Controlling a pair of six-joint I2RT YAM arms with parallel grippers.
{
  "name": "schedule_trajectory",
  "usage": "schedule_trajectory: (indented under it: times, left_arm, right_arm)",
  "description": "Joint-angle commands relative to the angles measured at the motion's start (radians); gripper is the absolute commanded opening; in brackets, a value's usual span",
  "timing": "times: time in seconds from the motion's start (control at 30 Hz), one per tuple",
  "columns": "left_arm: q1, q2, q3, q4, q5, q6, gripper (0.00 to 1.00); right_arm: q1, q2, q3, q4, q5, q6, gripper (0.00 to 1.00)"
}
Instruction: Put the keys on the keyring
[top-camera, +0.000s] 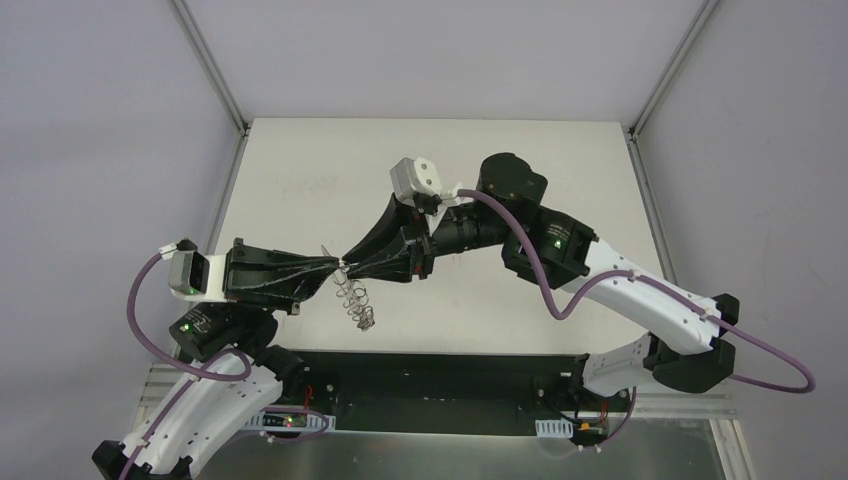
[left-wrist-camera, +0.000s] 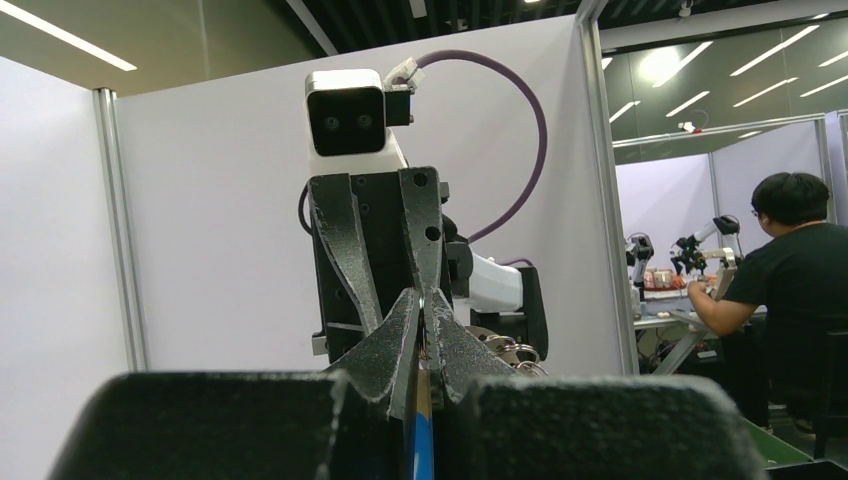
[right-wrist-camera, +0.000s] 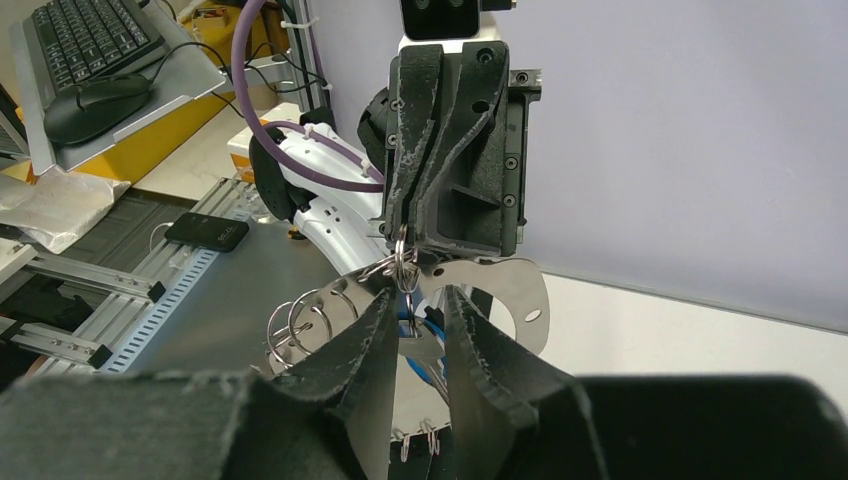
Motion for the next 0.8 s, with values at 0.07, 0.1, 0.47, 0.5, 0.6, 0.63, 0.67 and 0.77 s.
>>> schedule_trajectory:
  times: [0.07, 0.1, 0.47, 0.5, 0.6, 0.63, 0.67, 0.77]
  left_arm:
    - [-0.008, -0.019, 0.032, 0.05, 0.003, 0.003, 0.0]
    - [-0.008, -0.018, 0.032, 0.05, 0.005, 0.004, 0.0]
    - [-0.008, -0.024, 0.031, 0.044, 0.006, 0.005, 0.0]
    - [-0.008, -0.024, 0.031, 0.044, 0.006, 0.004, 0.0]
    - [-0.008, -0.022, 0.03, 0.044, 0.007, 0.003, 0.0]
    - [-0.008, -0.022, 0.029, 0.044, 0.007, 0.004, 0.0]
    - [-0.008, -0.023, 0.028, 0.044, 0.006, 0.003, 0.0]
    - [-0.009, -0.021, 0.027, 0.045, 0.008, 0.002, 0.0]
  right_arm:
    - [0.012, -0.004, 0.048, 0.071, -0.026, 0.007, 0.25]
    - [0.012, -0.004, 0.046, 0.071, -0.027, 0.006, 0.25]
    - [0.021, -0.017, 0.038, 0.074, -0.034, 0.006, 0.19]
    - [0.021, -0.017, 0.038, 0.074, -0.033, 0.005, 0.18]
    - [0.022, -0.017, 0.038, 0.074, -0.032, 0.0, 0.13]
    - [0.023, -0.017, 0.038, 0.075, -0.032, 0.001, 0.12]
    - [0.024, -0.017, 0.039, 0.074, -0.031, 0.001, 0.12]
    - [0.025, -0.018, 0.039, 0.074, -0.026, -0.002, 0.12]
